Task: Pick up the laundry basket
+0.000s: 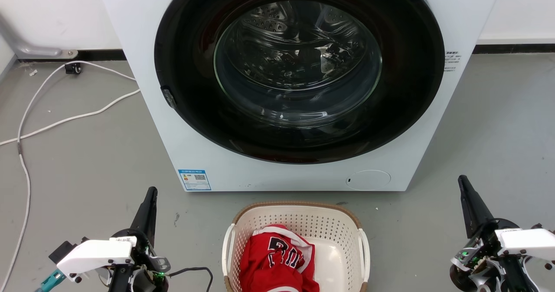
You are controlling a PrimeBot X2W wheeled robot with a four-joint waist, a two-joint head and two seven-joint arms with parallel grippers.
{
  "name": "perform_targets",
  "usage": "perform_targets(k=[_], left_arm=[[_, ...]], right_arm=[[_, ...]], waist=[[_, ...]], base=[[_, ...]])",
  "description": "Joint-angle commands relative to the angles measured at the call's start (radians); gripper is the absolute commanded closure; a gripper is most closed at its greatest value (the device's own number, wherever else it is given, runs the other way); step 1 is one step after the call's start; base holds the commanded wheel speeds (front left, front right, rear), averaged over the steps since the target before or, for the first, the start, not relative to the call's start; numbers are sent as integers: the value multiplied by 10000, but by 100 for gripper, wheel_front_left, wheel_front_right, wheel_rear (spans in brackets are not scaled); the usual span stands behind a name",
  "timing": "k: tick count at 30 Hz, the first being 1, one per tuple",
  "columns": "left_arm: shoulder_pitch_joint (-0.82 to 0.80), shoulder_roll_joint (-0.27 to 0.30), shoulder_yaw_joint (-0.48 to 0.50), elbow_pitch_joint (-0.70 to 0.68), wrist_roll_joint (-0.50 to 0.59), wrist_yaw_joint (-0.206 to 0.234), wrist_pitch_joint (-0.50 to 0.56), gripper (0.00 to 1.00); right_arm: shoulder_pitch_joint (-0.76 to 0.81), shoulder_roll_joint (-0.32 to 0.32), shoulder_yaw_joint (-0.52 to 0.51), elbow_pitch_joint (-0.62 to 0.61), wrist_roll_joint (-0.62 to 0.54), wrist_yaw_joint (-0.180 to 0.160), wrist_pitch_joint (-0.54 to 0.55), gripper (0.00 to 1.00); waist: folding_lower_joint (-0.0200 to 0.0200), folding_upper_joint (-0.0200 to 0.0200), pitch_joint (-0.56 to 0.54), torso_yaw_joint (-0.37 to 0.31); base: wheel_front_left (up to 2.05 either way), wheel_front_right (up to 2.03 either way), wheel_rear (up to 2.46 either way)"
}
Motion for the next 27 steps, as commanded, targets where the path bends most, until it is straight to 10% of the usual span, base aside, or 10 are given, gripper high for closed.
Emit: perform_targets(k=[1,27], left_arm=[[-104,-4,31,19,65,-33,41,100],[-109,-30,65,20,72,-33,67,100]], right_arm=[[-109,40,-17,16,-18,4,17,100],[-111,46,-29,15,-34,4,34,100]], waist=[[0,0,0,0],[0,0,0,0]], base=[[0,0,0],[0,0,0]])
